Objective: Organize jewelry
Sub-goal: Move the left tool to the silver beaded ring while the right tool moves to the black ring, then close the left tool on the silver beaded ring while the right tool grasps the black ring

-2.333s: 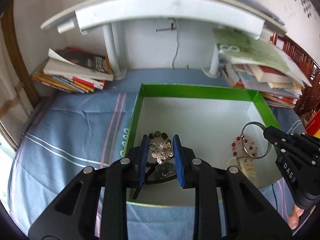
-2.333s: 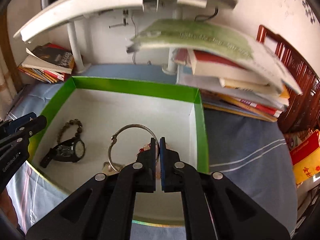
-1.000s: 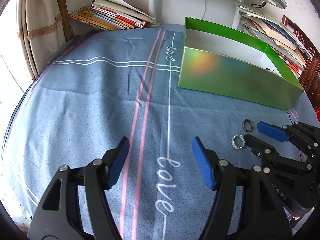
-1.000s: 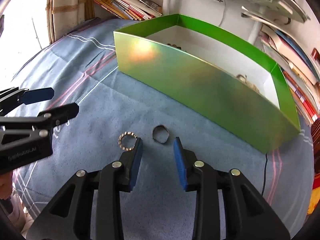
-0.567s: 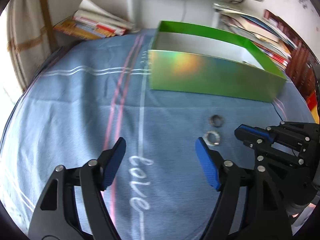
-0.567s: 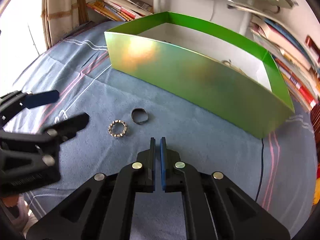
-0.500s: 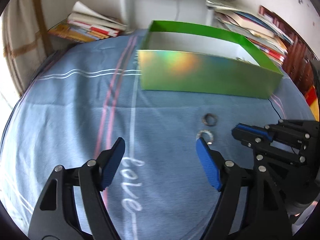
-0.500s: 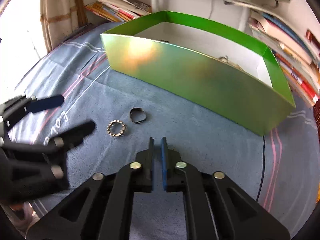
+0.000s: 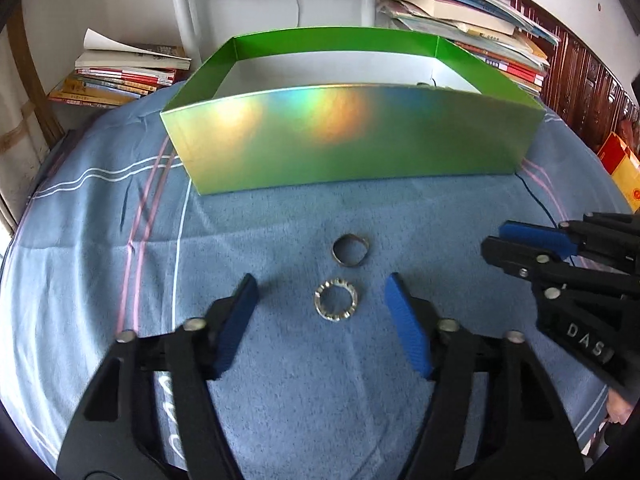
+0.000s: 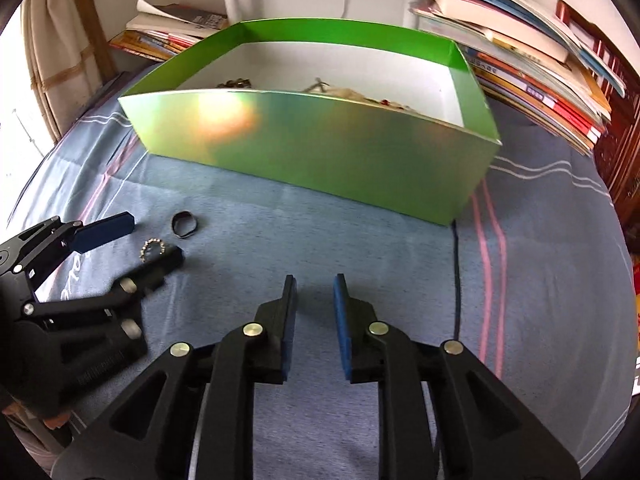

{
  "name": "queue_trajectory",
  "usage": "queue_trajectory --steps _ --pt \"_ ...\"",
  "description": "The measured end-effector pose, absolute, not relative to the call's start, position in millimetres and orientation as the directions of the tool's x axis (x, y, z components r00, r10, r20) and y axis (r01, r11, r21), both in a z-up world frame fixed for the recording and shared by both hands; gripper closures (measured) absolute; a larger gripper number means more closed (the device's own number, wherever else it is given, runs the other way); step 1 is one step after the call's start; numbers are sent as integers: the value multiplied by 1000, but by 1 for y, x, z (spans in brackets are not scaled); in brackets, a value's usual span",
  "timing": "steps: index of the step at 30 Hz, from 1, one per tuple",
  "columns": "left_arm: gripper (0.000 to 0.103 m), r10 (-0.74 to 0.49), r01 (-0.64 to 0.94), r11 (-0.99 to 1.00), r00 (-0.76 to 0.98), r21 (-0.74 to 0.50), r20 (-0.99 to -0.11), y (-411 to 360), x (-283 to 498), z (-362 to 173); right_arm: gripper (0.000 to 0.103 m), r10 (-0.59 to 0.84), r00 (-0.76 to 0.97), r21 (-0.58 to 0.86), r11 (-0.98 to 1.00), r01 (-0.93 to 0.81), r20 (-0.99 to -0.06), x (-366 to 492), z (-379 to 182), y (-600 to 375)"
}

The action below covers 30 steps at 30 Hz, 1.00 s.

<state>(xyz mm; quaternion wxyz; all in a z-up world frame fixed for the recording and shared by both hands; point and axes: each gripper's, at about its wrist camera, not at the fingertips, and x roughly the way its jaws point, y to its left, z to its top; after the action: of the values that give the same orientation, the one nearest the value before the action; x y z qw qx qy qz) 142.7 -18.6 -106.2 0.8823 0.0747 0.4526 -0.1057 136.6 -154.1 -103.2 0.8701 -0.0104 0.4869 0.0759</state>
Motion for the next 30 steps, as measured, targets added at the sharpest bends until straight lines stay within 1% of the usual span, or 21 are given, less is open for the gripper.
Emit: queue_trajectory --steps 1,2,3,4,5,6,8,9,17,20,21,22,23,24,26,27,30 --pt "58 -124 251 968 568 28 -814 -17 143 -106 84 124 512 59 988 -141 -850 137 -103 -155" --pt "72 -129 248 969 566 19 -814 -14 142 -105 84 125 511 61 988 -140 -850 137 -103 -155" --pt "82 -124 242 970 566 21 -815 -12 142 -104 83 128 513 62 988 -145 -849 137 -101 -154" --pt "82 -112 234 972 566 29 -817 -10 141 -103 83 132 517 62 987 -151 -846 137 -100 -151" --pt "82 -104 229 973 566 34 -818 -9 141 -103 79 136 520 60 985 -160 -843 137 -98 -147" --pt "82 -95 219 975 570 40 -816 -5 139 -102 72 143 525 59 983 -172 -839 138 -95 -142" --pt "82 -82 204 978 573 45 -815 3 135 -102 62 159 536 59 978 -199 -829 138 -92 -133" --pt "82 -77 196 979 575 46 -815 8 132 -102 61 165 539 53 975 -217 -826 138 -90 -126" --pt "82 -67 164 986 575 34 -816 31 120 -100 61 172 518 -8 945 -327 -838 158 -98 -69" --pt "75 -72 161 987 574 26 -815 36 118 -100 61 177 508 -7 940 -340 -843 164 -104 -62" --pt "74 -72 159 987 576 25 -815 38 117 -100 61 176 512 -11 940 -341 -841 165 -104 -60" --pt "74 -72 158 987 576 24 -814 39 117 -100 62 177 513 -11 940 -342 -840 164 -104 -59" --pt "74 -74 157 987 576 22 -814 39 116 -100 71 188 511 -3 937 -349 -839 164 -104 -60" --pt "74 -76 157 987 575 18 -814 40 116 -100 84 206 504 13 933 -359 -839 164 -104 -59" --pt "76 -84 159 987 569 9 -818 42 116 -101 84 197 508 1 933 -359 -839 162 -104 -58" --pt "82 -87 160 987 569 7 -817 42 116 -101 84 191 511 -6 934 -358 -838 160 -104 -57" --pt "82 -96 165 986 570 -1 -816 43 115 -99 84 184 513 -6 938 -346 -838 157 -103 -61"
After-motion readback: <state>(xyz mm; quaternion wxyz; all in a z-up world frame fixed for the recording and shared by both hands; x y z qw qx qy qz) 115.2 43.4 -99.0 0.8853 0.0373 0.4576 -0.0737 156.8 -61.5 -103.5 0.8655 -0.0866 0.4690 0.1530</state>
